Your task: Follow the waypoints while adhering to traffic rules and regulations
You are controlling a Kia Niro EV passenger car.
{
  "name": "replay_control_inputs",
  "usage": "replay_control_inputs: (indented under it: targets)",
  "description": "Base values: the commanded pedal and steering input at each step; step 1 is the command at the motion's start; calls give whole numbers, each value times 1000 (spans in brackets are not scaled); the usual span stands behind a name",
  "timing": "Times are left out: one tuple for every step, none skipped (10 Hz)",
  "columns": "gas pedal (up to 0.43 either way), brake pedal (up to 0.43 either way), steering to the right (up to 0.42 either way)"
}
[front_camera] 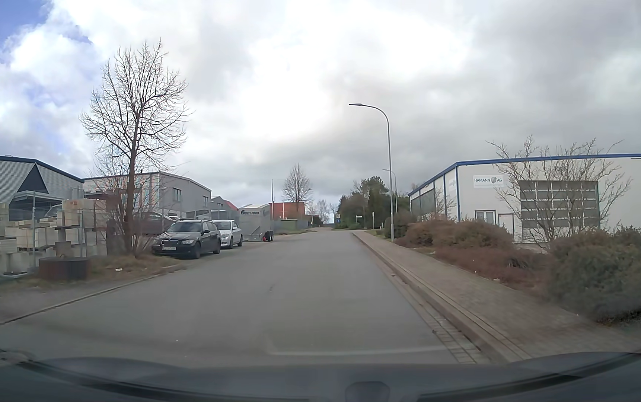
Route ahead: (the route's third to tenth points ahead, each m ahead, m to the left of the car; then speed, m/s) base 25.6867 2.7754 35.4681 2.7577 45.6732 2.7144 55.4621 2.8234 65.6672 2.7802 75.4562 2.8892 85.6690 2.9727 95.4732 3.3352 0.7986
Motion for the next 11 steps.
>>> replay_control_inputs:
  targets:
    - [0, 0, 2]
    - [0, 0, 2]
    - [0, 0, 2]
    - [0, 0, 2]
    - [0, 0, 3]
    - [0, 0, 2]
    - [0, 0, 2]
    - [0, 0, 2]
    - [0, 0, 2]
    - [0, 0, 3]
    - [0, 0, 5]
